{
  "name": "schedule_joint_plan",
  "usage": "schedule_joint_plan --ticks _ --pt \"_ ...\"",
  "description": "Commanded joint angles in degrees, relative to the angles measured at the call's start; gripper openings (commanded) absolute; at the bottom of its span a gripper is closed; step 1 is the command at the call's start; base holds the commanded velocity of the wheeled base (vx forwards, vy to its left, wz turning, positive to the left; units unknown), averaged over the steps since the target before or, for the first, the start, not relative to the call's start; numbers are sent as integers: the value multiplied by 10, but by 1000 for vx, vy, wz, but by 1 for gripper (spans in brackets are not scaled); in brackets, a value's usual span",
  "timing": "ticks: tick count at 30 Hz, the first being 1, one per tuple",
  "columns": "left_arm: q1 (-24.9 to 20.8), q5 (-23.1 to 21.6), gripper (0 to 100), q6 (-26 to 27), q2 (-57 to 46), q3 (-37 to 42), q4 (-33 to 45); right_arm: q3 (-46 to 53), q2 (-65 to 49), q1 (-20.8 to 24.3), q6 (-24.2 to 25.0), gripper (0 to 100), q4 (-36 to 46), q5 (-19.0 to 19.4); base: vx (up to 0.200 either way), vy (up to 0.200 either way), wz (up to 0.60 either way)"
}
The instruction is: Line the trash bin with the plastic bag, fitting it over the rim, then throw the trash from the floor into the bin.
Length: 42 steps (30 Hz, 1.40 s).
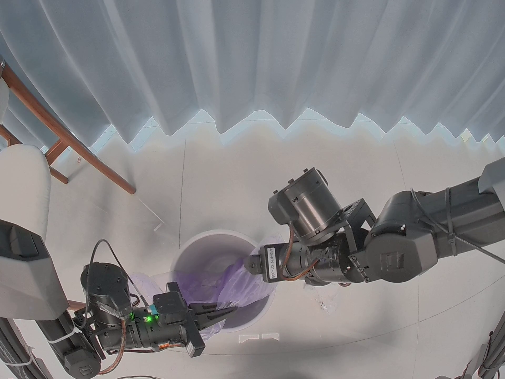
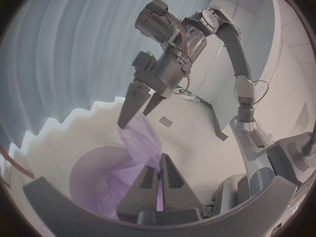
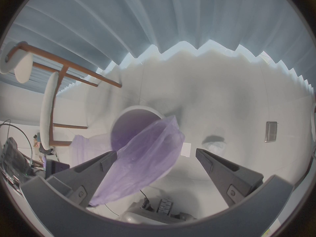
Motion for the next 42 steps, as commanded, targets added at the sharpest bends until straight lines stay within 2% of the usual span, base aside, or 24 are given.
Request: schedule_joint_plan --ticks 1,6,12,25,29,38,42 --pt "-1 0 0 0 4 1 0 4 -6 -4 11 100 46 0 0 0 0" --pt "0 1 0 -1 5 0 0 24 -33 -7 11 100 81 -1 0 0 0" --pt "3 2 0 -1 2 -1 0 45 -12 -7 13 100 100 -2 0 0 0" --pt "26 2 0 -2 -25 -7 0 42 -4 -13 11 100 98 -25 0 0 0" --pt "35 18 0 -3 -32 -7 0 45 -17 -16 13 100 95 -33 0 0 0" --pt "35 22 0 -3 -34 -7 0 58 -78 -9 14 100 92 -31 0 0 0" --pt "35 22 0 -4 -32 -7 0 79 -78 6 14 100 59 -31 0 0 0"
